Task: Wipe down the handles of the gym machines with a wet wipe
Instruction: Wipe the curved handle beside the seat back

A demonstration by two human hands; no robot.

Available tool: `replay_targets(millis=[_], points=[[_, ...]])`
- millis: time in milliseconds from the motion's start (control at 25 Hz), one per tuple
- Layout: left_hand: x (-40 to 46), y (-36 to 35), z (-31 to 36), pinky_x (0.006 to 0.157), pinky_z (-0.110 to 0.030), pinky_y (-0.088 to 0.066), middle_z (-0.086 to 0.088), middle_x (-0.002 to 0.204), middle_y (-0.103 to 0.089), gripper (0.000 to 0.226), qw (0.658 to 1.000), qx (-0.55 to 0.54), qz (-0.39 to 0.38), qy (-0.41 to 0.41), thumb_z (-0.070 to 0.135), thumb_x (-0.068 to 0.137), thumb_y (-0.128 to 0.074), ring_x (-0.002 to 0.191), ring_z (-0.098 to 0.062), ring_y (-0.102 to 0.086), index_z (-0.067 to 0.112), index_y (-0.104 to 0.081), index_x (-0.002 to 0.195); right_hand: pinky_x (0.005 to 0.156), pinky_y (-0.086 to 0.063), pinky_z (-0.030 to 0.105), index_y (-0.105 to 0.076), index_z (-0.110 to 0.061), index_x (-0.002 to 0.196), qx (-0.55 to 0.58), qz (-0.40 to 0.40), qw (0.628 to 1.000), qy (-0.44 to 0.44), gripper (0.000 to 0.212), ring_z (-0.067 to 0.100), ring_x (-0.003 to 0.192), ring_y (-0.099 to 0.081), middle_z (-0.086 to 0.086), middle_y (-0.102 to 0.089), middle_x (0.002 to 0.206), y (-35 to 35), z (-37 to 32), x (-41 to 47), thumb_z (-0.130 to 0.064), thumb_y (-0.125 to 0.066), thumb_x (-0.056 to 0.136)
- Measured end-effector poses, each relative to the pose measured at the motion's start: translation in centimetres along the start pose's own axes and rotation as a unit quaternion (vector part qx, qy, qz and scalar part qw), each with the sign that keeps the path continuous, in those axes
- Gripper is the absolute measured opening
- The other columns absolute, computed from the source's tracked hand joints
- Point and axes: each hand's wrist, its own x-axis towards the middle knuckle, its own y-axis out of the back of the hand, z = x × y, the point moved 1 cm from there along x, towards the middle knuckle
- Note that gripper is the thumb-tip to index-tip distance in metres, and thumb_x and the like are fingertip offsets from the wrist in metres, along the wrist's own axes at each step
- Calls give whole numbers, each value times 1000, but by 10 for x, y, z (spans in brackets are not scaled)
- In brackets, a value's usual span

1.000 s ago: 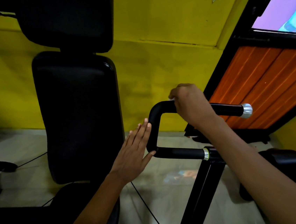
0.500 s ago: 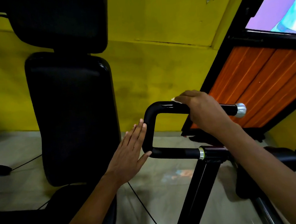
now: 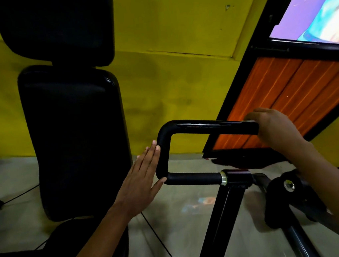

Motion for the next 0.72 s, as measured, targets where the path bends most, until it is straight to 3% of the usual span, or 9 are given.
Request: replay_targets(millis=[160, 280, 400, 520, 720], points=[[0, 1, 2, 116, -37, -13, -3, 160, 9, 79, 1000, -3, 3, 3, 51, 96, -32, 148, -17, -2, 10, 7, 151, 68, -47, 28, -58, -10, 118, 14, -64, 995, -73, 34, 27, 96, -60, 11, -60, 116, 2, -10, 20, 0, -57, 86], [-1, 1, 2, 116, -37, -12, -3, 160, 9, 78, 1000, -5, 3, 5, 51, 96, -31, 148, -17, -2, 11, 7, 151, 75, -47, 26, -57, -11, 122, 45, -85, 995, -39, 39, 27, 104, -59, 13, -59, 121, 1, -30, 31, 4, -54, 86], [0, 1, 1, 117, -37, -13, -2, 160, 10, 79, 1000, -6, 3, 4, 51, 96, -32, 147, -17, -1, 12, 7, 151, 85, -50, 32, -60, -9, 119, 26, -92, 995, 10, 40, 26, 108, -59, 14, -61, 120, 9, -30, 30, 8, -52, 85], [0, 0, 1, 118, -38, -17, -2, 160, 10, 79, 1000, -9, 5, 3, 50, 96, -35, 147, -17, -1, 12, 7, 151, 83, -52, 36, -62, -10, 116, -1, -113, 994, -4, 42, 29, 106, -58, 14, -61, 117, 10, -28, 41, 10, -50, 81], [0, 1, 0, 117, -39, -23, -4, 160, 8, 79, 1000, 5, 3, 2, 51, 96, -35, 148, -18, -3, 10, 5, 151, 90, -50, 41, -66, -7, 112, 92, -61, 992, 62, 44, 28, 110, -58, 12, -64, 117, 3, -77, 53, 15, -50, 78]])
